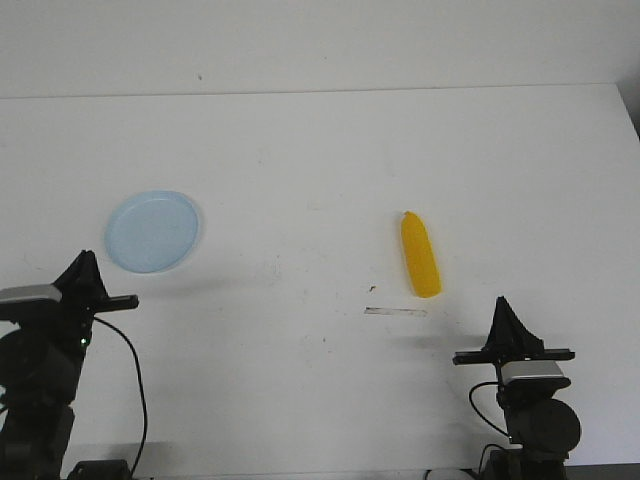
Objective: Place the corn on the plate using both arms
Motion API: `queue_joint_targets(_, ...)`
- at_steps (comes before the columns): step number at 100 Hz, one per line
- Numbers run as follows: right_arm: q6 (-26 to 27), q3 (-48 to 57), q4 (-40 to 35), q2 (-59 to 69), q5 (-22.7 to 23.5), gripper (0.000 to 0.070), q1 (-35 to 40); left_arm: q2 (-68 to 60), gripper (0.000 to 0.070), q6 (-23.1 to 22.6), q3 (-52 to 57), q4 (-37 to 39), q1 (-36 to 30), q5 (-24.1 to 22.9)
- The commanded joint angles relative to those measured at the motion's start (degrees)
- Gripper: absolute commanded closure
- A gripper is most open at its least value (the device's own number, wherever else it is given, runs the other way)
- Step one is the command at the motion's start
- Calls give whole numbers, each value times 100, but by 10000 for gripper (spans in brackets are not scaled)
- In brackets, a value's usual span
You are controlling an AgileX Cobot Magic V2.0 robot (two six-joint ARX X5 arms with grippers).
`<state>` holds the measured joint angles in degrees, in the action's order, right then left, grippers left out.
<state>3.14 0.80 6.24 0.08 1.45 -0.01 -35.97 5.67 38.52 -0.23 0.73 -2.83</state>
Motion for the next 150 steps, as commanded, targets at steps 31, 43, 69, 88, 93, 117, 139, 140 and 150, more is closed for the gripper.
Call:
queue_joint_targets(31, -22, -7, 61, 0, 2, 692, 7, -2662, 699, -74, 1703, -1338, 114, -35)
queue_joint_targets(43, -20, -7, 59, 0, 2, 692, 4, -3488, 699, 341, 2479, -2430, 391, 22)
queue_joint_targets(69, -22, -7, 61, 0, 2, 692, 4, -4931, 698, 645, 3425, -3274, 1606, 2103)
queue_joint_targets(88, -22, -7, 59, 0, 2, 692, 4, -5525, 601, 927, 3501, -3263, 2286, 2391)
queue_joint_targets(93, -22, -7, 59, 0, 2, 692, 4, -5665, 519, 949, 3501, -3261, 2385, 2393)
queue_joint_targets(117, -22, -7, 61, 0, 2, 692, 4, -6238, 445, 962, 3501, -3025, 2546, 2603)
queue_joint_targets(139, -22, -7, 61, 0, 2, 692, 4, -6509, 452, 1097, 3501, -2538, 2352, 2833)
queue_joint_targets(140, -22, -7, 59, 0, 2, 692, 7, -6522, 453, 1104, 3501, -2524, 2343, 2833)
queue_joint_targets(150, -22, -7, 61, 0, 2, 692, 7, -6629, 453, 1163, 3501, -2426, 2262, 2833)
